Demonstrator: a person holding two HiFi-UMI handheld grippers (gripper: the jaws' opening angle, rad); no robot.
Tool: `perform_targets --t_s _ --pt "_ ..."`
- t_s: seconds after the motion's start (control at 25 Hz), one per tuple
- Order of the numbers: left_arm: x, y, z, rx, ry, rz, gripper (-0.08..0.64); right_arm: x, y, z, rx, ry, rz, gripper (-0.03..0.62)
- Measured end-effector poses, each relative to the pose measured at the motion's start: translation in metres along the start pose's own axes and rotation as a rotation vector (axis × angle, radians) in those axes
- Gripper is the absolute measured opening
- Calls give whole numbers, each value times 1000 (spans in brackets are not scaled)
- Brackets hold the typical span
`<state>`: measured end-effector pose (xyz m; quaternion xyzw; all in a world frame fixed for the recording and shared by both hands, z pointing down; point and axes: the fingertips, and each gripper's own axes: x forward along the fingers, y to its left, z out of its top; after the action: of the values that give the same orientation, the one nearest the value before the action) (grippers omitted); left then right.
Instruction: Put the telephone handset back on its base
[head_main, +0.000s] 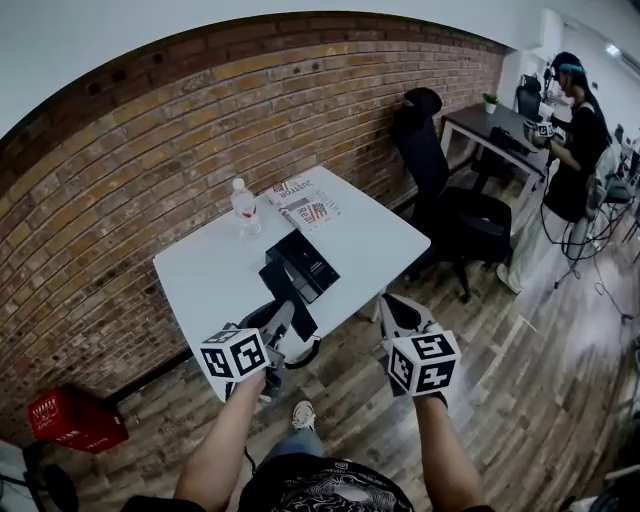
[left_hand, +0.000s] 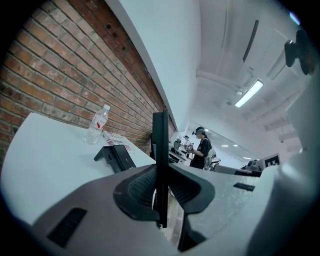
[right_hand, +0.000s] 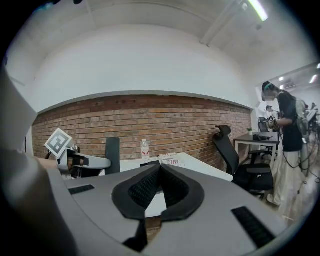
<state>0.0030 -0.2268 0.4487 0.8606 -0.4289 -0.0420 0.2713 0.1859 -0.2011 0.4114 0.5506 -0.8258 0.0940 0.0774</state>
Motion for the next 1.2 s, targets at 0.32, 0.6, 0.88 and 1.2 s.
perform_targets --t_s 0.32,0.6,0.88,1.2 --pt "37 40 7 -106 4 -18 74 57 5 8 -17 26 40 2" --pt "70 74 11 -209 13 -53 74 104 8 9 -20 59 63 2" --pt "100 103 7 -321 34 -111 74 142 9 3 -19 90 67 2" --pt "122 132 -7 -461 51 -152 74 167 6 -5 -26 129 59 2"
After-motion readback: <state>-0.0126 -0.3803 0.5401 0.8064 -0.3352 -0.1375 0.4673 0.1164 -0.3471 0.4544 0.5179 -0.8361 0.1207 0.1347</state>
